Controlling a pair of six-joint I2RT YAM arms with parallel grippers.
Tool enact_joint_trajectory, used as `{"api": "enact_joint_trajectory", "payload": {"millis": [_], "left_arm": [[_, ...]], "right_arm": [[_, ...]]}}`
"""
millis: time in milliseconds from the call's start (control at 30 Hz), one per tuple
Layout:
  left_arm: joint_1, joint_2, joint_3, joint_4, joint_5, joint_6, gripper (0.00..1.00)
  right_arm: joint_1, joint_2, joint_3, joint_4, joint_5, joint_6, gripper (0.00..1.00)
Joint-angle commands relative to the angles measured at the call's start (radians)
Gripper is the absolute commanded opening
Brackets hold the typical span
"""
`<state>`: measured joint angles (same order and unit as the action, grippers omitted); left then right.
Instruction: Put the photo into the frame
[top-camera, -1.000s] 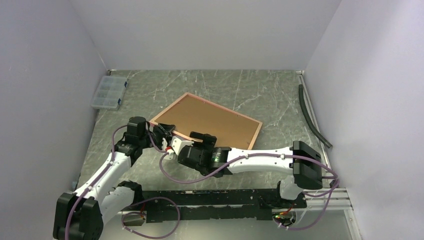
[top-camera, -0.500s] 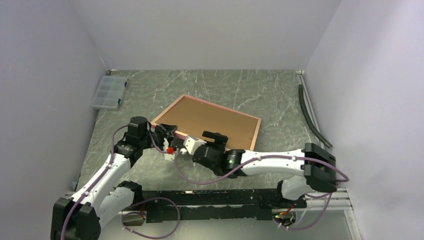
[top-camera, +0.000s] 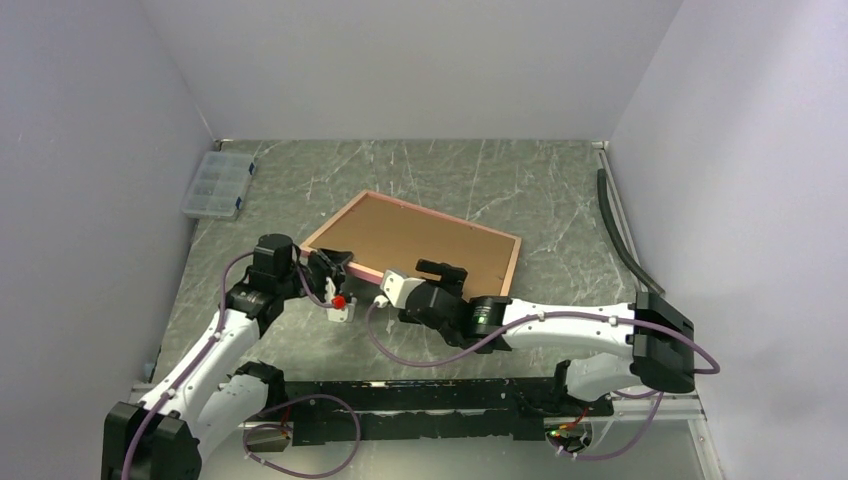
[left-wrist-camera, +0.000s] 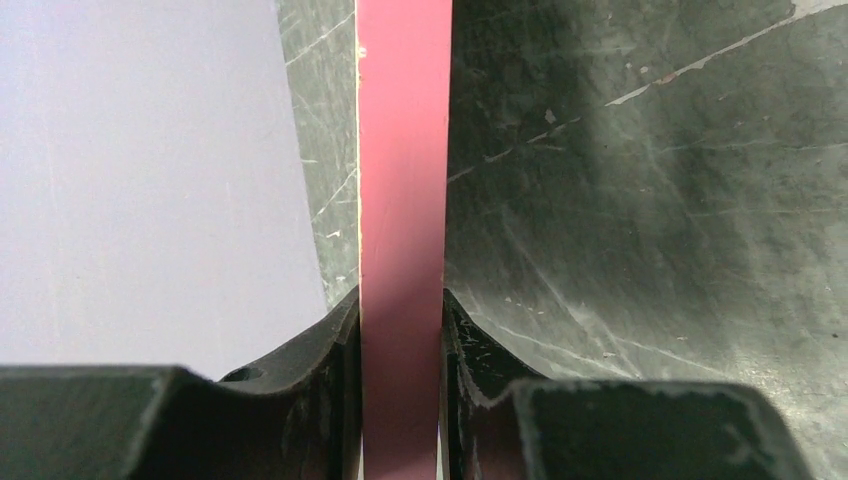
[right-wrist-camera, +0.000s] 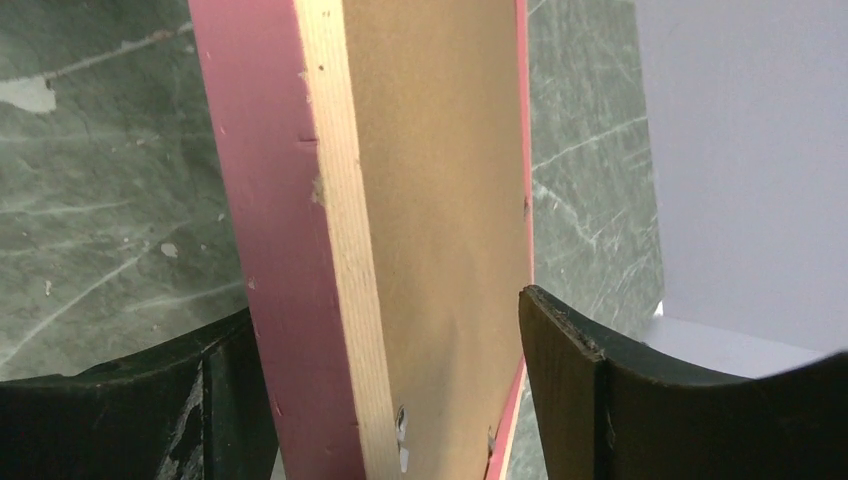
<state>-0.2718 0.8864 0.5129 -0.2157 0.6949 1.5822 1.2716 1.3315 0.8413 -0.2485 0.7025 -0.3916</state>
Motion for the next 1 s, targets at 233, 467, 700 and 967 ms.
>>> {"api": "enact_joint_trajectory", "payload": {"millis": [233,467,700,967], "left_arm": [[0.002,-0.043,0.103,-0.004,0.056,-0.134,0.61],[0.043,-0.065,0.229,-0.079,0.06,-0.319,0.94],[0.157,-0.146,0.353,-0.185,0.123,-0.548,0.94],[0.261,-0.112,0.531,-0.236,0.08,-0.873,0.94]], "right_arm": [[-0.029,0.087,0.211,-0.054,-0.033,0.009,0.22],[-0.056,0.089,0.391,-0.15,-0.114,0.096,0.2],[-0.103,0.176,0.71,-0.374,-0.272,0.246,0.2],[-0.298,0.371,1.155,-0.633,-0.582,0.513,0.21]]}}
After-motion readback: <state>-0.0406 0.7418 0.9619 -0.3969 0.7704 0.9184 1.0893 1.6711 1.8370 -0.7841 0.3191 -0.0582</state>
